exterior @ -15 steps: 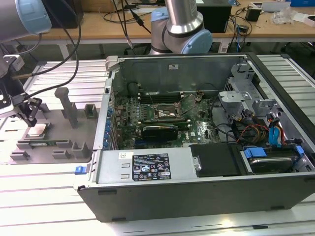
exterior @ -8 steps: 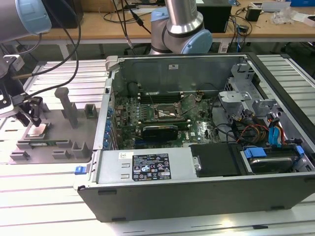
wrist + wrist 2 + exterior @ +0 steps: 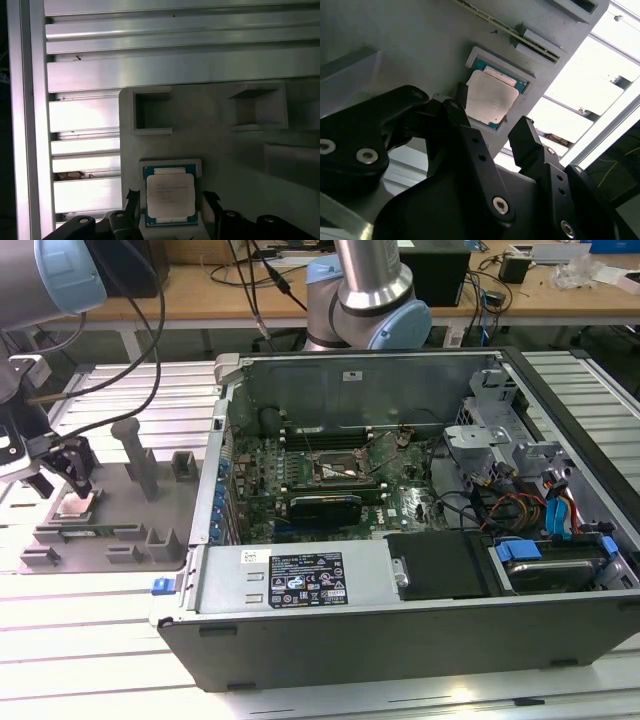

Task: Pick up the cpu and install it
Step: 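Pick up the cpu and move it towards the insertion slot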

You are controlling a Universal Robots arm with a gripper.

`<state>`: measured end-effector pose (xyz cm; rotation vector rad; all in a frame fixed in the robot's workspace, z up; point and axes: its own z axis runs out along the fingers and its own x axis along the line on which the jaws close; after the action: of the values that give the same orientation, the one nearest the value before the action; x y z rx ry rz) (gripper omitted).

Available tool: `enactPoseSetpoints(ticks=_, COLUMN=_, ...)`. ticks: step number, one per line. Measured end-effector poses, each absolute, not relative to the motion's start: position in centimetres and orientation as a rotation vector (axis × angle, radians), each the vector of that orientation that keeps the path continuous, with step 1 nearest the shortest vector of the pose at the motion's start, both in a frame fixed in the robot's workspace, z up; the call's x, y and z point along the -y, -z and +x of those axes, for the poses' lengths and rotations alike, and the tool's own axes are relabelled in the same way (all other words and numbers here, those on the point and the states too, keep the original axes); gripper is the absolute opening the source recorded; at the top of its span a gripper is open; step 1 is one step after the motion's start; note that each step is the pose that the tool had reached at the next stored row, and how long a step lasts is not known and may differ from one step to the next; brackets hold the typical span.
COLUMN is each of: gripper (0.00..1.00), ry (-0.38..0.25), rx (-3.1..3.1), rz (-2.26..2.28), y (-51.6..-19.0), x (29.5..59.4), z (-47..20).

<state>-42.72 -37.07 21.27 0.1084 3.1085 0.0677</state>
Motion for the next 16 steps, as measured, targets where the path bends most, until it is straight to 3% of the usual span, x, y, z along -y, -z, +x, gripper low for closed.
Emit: enactPoseSetpoints(ticks=16, gripper=0.6, ry=-0.068, rx=-3.123, rz=0.027, y=-18.9, x=37.1, z=-42.5)
